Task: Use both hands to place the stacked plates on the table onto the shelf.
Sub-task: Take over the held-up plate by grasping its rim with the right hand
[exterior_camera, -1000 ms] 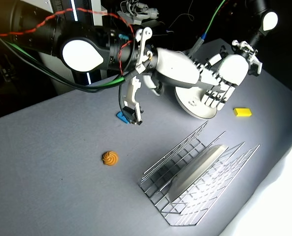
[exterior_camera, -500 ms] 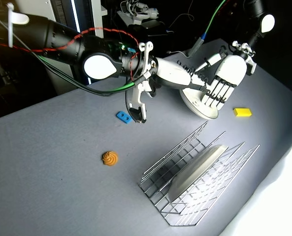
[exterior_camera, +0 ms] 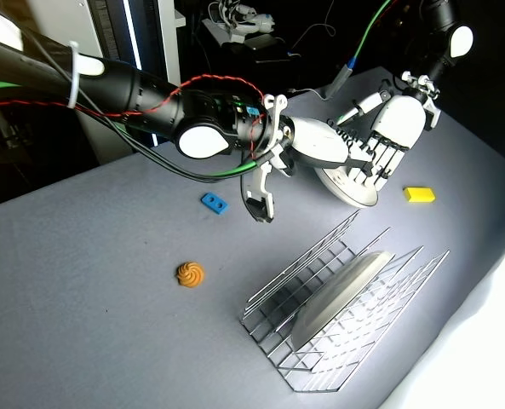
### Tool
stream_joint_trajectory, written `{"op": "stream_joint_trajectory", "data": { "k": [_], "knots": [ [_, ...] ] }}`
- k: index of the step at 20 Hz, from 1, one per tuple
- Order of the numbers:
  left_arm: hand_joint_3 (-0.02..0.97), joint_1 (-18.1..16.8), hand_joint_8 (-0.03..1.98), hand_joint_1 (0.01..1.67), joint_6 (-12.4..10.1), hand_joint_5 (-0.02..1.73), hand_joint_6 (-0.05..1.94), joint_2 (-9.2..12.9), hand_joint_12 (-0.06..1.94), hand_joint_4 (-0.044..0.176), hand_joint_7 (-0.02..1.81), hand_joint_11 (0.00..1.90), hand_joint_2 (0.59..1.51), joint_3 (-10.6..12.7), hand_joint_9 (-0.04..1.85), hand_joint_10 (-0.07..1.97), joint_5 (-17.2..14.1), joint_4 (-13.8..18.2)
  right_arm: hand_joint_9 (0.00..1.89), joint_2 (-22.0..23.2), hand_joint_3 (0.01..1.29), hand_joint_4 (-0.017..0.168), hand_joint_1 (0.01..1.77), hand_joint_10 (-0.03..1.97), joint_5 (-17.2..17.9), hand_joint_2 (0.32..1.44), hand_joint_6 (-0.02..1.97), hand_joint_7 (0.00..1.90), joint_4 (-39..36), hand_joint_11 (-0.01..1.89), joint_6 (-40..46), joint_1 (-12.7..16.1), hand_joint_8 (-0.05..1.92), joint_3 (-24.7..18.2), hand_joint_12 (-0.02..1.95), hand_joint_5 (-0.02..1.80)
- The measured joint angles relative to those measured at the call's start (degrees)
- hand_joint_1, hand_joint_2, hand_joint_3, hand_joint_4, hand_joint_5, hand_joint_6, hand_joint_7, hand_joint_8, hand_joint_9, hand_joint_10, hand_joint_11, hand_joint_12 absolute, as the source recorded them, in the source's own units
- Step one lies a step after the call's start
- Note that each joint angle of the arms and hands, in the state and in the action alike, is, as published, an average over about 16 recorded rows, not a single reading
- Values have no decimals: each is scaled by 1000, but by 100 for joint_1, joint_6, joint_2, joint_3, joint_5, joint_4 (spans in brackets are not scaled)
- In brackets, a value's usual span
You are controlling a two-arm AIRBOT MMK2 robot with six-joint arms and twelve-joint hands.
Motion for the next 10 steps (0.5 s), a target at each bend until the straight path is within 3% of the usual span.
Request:
{"op": "stream_joint_trajectory", "data": {
  "k": [6, 10],
  "knots": [
    [11, 4, -11, 15, 5, 86, -23, -3, 134, -13, 103, 28, 1150, 0, 51, -41, 2, -5, 406, -414, 11, 4, 934, 35, 95, 1032, 36, 375, 28, 84, -72, -74, 6, 412, 983, 326],
    [10, 4, -11, 15, 11, 85, -24, -5, 137, -13, 104, 28, 1149, 0, 51, -41, 2, -5, 621, -598, 11, 1, 952, 53, 181, 1059, 61, 587, 56, 232, -115, -98, 8, 590, 1110, 513]
  ]
}}
